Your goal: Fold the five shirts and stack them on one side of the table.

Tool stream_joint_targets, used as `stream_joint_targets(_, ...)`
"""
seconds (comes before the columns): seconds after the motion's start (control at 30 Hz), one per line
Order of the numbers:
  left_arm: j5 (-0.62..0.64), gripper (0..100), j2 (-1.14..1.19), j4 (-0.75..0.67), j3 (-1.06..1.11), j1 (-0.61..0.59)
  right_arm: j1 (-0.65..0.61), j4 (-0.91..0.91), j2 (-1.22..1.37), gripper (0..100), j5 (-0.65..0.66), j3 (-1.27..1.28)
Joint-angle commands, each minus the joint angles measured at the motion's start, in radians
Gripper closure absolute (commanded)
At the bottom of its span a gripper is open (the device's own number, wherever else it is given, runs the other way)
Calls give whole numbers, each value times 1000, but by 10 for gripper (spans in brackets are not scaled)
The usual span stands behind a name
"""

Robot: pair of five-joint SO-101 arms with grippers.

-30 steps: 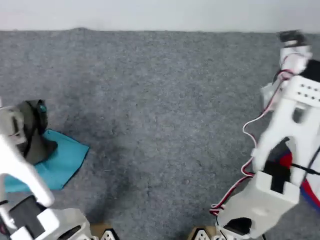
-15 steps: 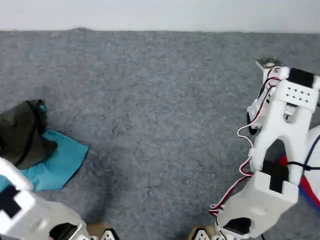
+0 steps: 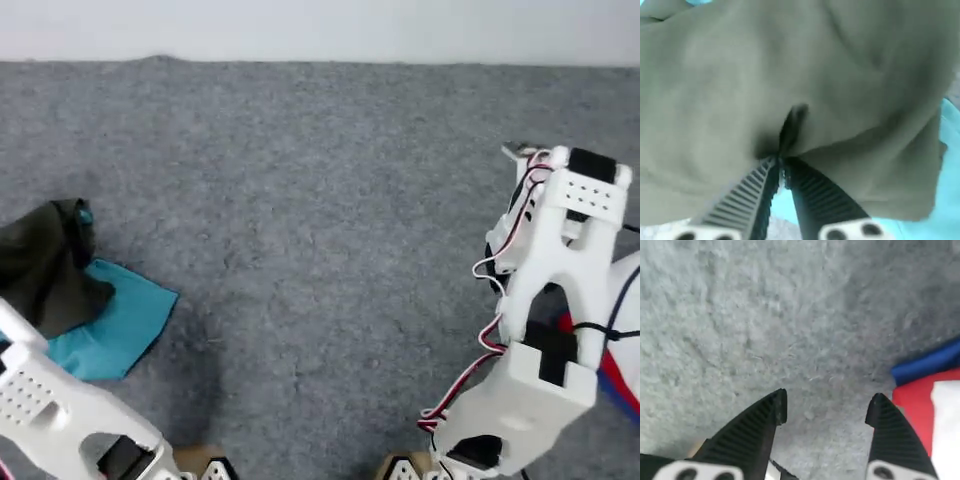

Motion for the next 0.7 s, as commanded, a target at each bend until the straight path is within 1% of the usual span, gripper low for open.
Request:
stream_joint_targets(0.0,-3,987,11,124,-183,12,-8,33,-41,732,-6,11)
stream_joint_targets(0.17,-2,987,-61,124,-240,37,-8,35,-41,732,-9,32)
stream_joint_targets(0.23,-2,987,-135,124,-225,74,-10,35,-42,732,-12,41)
stream_joint_targets(0.33,-2,987,-279,124,-163,166,-10,35,-42,732,-12,43)
stream_joint_targets(0.43,-2,987,-440,124,-39,301,-8,35,-42,732,-12,43)
stream_joint_targets(0.53,-2,987,-620,124,76,476,-8,35,-42,732,-12,43)
stream_joint_targets(0.6,-2,987,-749,123,133,624,-8,35,-42,732,-12,43)
stream_joint_targets(0.67,-2,987,-868,123,179,801,-8,35,-42,732,-12,43)
